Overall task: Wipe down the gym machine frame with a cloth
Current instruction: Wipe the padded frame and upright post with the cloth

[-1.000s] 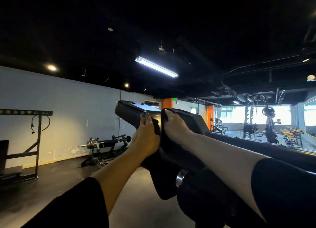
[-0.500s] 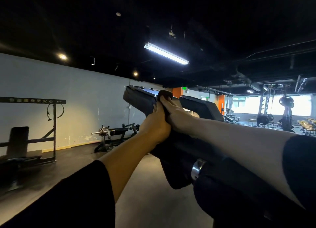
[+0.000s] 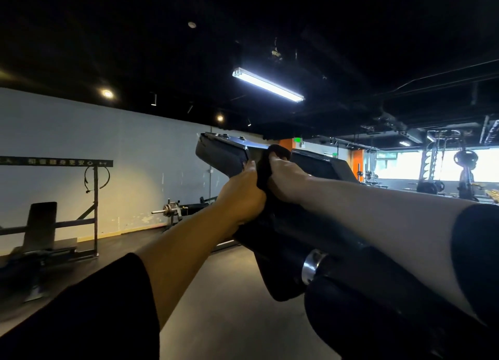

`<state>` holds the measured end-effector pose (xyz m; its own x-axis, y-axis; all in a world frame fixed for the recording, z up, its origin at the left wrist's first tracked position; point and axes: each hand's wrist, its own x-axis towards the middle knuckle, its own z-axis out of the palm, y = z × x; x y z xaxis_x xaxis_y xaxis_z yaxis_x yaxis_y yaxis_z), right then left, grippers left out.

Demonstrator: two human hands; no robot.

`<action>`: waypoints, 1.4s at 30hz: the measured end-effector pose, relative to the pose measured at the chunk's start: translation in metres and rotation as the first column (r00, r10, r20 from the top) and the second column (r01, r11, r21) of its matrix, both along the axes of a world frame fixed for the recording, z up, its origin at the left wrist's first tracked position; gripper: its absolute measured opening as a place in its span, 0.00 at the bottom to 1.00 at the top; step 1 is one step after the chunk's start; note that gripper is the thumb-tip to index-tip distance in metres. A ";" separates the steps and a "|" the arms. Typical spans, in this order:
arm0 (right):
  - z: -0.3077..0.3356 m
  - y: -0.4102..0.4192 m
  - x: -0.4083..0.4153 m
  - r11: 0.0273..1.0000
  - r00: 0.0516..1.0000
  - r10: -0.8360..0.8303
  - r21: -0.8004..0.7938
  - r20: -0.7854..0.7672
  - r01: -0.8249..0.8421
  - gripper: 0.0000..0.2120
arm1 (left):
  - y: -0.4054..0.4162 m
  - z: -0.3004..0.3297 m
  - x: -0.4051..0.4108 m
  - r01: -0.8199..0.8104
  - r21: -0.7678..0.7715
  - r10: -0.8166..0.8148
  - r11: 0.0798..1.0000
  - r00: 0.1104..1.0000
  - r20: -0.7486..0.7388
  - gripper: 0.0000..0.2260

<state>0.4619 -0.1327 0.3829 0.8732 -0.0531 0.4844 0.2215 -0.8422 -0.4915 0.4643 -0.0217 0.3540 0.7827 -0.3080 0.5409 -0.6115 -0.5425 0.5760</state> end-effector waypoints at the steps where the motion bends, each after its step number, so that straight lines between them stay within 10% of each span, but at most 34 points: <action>1: 0.002 -0.003 -0.001 0.997 0.996 -0.039 -0.064 0.078 0.044 0.16 | 0.003 0.000 0.003 0.004 -0.033 -0.004 0.999 1.000 0.001 0.23; 6: 0.018 0.002 0.005 0.985 0.960 0.064 -0.173 0.271 -0.017 0.21 | 0.021 0.015 0.027 -0.101 -0.166 0.127 0.981 0.980 0.154 0.25; 17: 0.075 0.017 0.075 0.976 0.992 -0.076 -0.197 0.098 0.094 0.18 | 0.019 -0.001 0.084 -0.039 -0.037 0.049 0.999 0.946 0.320 0.44; 21: 0.076 0.018 0.078 0.988 0.986 0.153 -0.024 0.069 -0.151 0.20 | 0.019 0.004 0.090 -0.077 0.020 0.065 0.997 0.931 0.358 0.40; 32: 0.074 0.016 0.093 0.953 0.975 -0.180 -0.222 0.130 0.206 0.13 | 0.015 0.006 0.092 -0.046 -0.022 0.050 0.999 0.961 0.272 0.41; 38: 0.070 0.021 0.077 0.981 0.971 0.194 -0.056 0.139 -0.188 0.18 | 0.012 0.004 0.092 -0.058 0.026 0.049 0.998 0.964 0.260 0.41; 42: 0.076 0.015 0.084 0.965 0.998 0.008 -0.263 0.056 0.007 0.17 | 0.011 0.003 0.099 -0.044 0.014 0.040 0.999 0.973 0.227 0.41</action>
<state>0.5455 -0.1174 0.4590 0.8441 0.0831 0.5297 0.2429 -0.9400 -0.2395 0.5635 -0.0105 0.3574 0.6525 -0.2892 0.7004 -0.7017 -0.5797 0.4143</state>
